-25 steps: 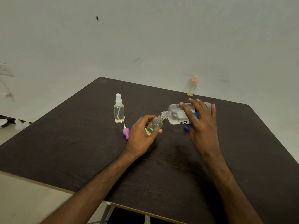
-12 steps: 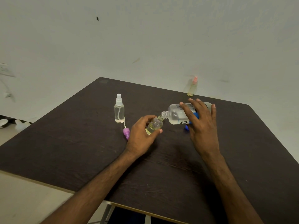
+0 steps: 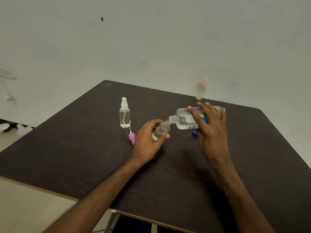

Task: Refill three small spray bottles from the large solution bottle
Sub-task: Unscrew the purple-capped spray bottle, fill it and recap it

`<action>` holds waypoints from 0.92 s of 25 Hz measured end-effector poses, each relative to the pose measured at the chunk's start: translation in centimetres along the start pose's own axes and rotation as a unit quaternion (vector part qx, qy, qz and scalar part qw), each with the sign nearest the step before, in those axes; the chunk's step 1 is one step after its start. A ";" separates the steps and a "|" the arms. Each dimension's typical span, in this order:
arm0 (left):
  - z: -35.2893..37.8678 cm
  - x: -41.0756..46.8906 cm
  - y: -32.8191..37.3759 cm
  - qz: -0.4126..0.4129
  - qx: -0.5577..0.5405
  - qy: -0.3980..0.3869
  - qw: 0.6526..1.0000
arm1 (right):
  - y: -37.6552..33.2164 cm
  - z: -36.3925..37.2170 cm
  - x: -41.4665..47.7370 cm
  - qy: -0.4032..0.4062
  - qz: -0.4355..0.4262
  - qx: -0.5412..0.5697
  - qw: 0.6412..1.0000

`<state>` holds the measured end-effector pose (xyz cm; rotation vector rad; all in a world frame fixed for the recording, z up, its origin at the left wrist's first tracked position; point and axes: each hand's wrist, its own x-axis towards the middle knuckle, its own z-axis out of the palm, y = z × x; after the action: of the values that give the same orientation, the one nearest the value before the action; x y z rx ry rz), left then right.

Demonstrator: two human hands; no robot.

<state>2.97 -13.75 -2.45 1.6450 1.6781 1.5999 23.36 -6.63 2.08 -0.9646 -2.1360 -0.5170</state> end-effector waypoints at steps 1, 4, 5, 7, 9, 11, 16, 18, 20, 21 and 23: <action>0.0 0.0 0.0 0.000 0.000 0.000 1.000 | 0.0 0.0 0.0 0.000 0.000 -0.001 1.000; 0.0 -0.1 0.0 0.003 0.005 -0.002 1.000 | -0.1 0.0 0.0 0.001 -0.002 -0.001 1.000; 0.0 -0.1 0.1 0.004 0.005 -0.002 1.000 | 0.0 0.0 0.0 0.001 -0.003 -0.001 1.000; -0.1 -0.1 0.1 0.001 0.004 -0.003 1.000 | 0.0 0.0 0.0 0.001 -0.002 0.001 1.000; 0.0 -0.1 0.1 0.000 0.001 -0.004 1.000 | 0.0 0.0 0.0 0.001 0.000 0.002 1.000; 0.0 0.0 0.0 -0.001 -0.002 -0.002 1.000 | -0.1 0.0 -0.1 -0.001 0.000 0.003 1.000; 0.0 -0.1 0.1 -0.001 -0.005 -0.001 1.000 | 0.0 0.2 -0.1 -0.002 -0.001 0.001 1.000; 0.0 -0.1 0.1 0.000 -0.006 -0.002 1.000 | 0.0 0.2 -0.1 -0.001 -0.002 0.002 1.000; 0.0 -0.1 0.1 0.000 -0.008 -0.001 1.000 | 0.0 0.2 -0.1 0.001 -0.003 0.003 1.000; 0.0 -0.1 0.1 0.000 -0.008 0.000 1.000 | 0.0 0.2 -0.1 0.002 -0.003 0.003 1.000; 0.0 0.0 0.1 0.002 -0.007 0.001 1.000 | 0.1 0.1 0.0 0.002 -0.003 0.003 1.000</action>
<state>3.02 -13.80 -2.42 1.6415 1.6623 1.6120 23.37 -6.55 1.98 -0.9538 -2.1361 -0.5144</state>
